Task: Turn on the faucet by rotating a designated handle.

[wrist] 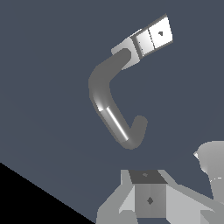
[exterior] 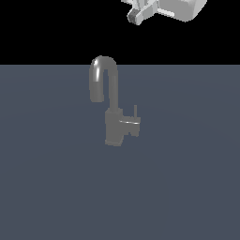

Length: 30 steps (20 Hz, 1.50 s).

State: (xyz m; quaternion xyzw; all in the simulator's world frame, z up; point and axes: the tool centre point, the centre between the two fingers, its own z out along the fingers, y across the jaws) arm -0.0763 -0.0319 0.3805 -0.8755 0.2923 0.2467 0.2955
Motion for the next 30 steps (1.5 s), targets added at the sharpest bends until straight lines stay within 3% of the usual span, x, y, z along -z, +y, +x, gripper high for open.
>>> {"method": "stream_pose_path", "body": {
  "steps": [1, 16, 30],
  "knots": [
    [-0.367, -0.037, -0.064, -0.693, 0.830, -2.246, -1.00],
    [-0.270, -0.064, -0.007, -0.889, 1.106, -1.695, -1.00],
    [-0.171, -0.068, 0.014, -1.008, 1.276, -1.184, -1.00]
  ]
}}
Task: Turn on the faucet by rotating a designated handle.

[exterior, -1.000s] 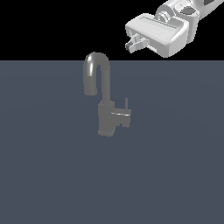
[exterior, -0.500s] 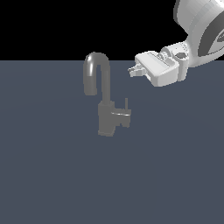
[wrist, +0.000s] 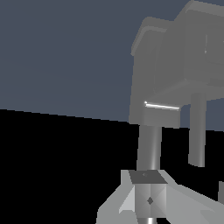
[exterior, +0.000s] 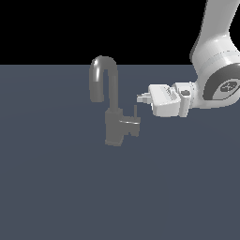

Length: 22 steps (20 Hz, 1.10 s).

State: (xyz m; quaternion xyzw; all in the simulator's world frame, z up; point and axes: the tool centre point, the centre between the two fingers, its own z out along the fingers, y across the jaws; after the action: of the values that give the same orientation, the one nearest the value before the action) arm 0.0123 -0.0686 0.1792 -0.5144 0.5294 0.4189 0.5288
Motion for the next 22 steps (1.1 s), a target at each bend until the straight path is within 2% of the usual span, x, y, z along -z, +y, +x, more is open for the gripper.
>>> {"method": "stream_pose_path", "body": {
  "steps": [1, 16, 22],
  "knots": [
    [-0.166, -0.067, 0.014, -1.013, 1.282, -1.160, -1.00],
    [-0.142, -0.062, 0.015, -1.035, 1.312, -1.036, -1.00],
    [-0.147, -0.058, -0.002, -1.035, 1.312, -1.036, -1.00]
  ]
}}
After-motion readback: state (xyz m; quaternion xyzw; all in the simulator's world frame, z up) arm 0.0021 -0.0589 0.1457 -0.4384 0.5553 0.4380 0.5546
